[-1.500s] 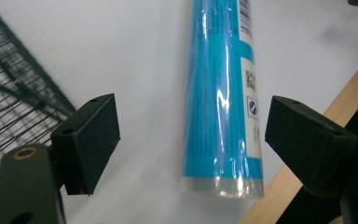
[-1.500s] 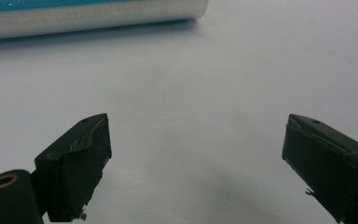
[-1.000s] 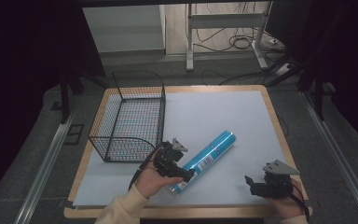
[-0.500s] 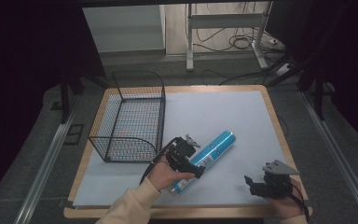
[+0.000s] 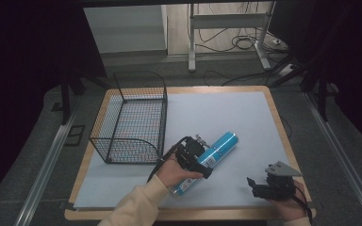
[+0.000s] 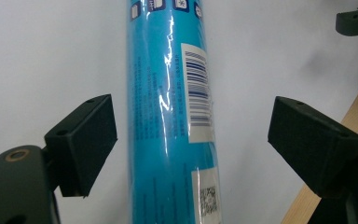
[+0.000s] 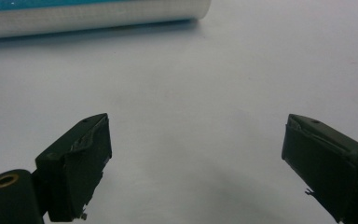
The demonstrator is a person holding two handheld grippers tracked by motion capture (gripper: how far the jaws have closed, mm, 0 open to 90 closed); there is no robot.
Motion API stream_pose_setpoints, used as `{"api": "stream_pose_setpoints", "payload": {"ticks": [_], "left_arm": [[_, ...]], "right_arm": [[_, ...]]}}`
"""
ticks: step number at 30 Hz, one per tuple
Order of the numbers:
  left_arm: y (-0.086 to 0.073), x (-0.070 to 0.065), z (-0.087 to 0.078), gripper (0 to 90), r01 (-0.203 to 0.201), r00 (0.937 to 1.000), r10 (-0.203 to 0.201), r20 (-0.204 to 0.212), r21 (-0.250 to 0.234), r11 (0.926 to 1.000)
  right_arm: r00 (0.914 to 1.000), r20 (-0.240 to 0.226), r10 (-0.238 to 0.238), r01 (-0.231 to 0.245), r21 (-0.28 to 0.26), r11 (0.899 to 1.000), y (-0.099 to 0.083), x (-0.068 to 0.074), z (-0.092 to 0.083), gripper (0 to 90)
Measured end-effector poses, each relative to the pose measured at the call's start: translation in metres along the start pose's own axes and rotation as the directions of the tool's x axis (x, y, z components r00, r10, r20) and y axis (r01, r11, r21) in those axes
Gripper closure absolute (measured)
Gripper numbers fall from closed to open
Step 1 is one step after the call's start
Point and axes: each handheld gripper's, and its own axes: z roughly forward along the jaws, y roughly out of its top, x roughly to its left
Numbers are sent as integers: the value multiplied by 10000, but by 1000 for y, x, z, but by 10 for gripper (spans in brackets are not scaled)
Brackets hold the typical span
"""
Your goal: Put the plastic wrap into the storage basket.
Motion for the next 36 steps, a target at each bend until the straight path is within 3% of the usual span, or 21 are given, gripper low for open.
{"api": "stream_pose_setpoints", "payload": {"ticks": [10, 17, 24, 31, 36], "left_arm": [[13, 1, 20, 136, -76, 9997, 89, -210, 594, 9982], [23, 3, 40, 142, 91, 9983, -22, -576, 1201, 9927], [28, 5, 53, 153, 295, 9977, -195, -648, 1580, 9870], [30, 9, 60, 182, 413, 9974, -296, -659, 1833, 9822], [31, 11, 66, 251, 570, 9968, -437, -670, 2108, 9759]], "right_arm": [[10000, -21, 29, -29, 10, 10000, 0, -1, 1, 87], [10000, -23, 15, -15, 12, 10000, -1, -1, 1, 87], [10000, -3, -6, 6, 33, 10000, 0, -1, 1, 87], [10000, 8, -10, 10, 64, 10000, -1, -1, 1, 87], [10000, 10, 12, -12, 57, 10000, -1, -1, 1, 87]]}}
